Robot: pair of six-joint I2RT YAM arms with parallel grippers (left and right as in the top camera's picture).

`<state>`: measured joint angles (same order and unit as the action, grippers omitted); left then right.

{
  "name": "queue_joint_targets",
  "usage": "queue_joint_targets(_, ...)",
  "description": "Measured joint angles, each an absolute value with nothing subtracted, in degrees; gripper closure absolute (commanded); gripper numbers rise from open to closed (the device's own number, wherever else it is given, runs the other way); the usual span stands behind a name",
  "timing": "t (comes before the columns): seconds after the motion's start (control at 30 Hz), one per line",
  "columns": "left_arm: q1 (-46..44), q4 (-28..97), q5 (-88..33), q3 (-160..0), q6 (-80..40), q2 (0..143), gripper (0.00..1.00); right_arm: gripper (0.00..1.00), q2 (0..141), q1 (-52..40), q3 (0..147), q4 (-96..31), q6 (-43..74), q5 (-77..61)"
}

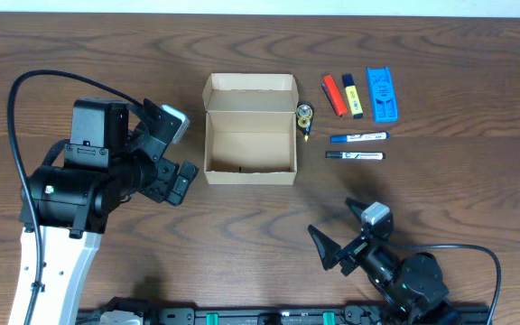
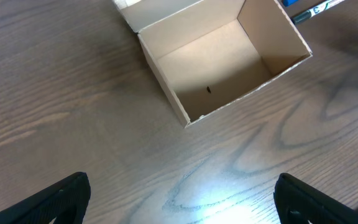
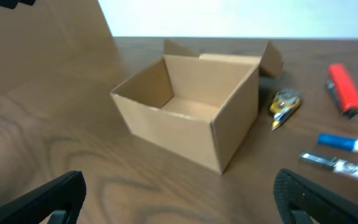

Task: Pack container

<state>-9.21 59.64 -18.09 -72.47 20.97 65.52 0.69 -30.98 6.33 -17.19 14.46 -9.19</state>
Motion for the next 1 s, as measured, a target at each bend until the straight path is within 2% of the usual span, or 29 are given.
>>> queue_joint_targets(0.17, -9.21, 59.66, -18.09, -72.47, 20.97, 65.52, 0.05, 0.01, 2.11, -30.28, 6.33, -20.14, 16.58, -10.11)
queue_joint_targets(0.33, -9.21, 59.66, -18.11, -72.47, 20.97, 65.52, 0.05, 0.01, 9.21, -26.85, 8.73, -21.28, 17.34, -9.54)
queue_joint_targets(0.73, -9.21, 59.66, -18.09, -72.47, 20.97, 65.52, 0.05, 0.01, 42.04, -11.16, 32.36, -25.21, 11.25, -7.88)
queue_joint_targets(1.0, -9.21, 59.72, -18.09, -72.47, 20.97, 65.52, 0.05, 0.01, 62.54, -4.36, 47.57, -29.82, 7.55, -7.25)
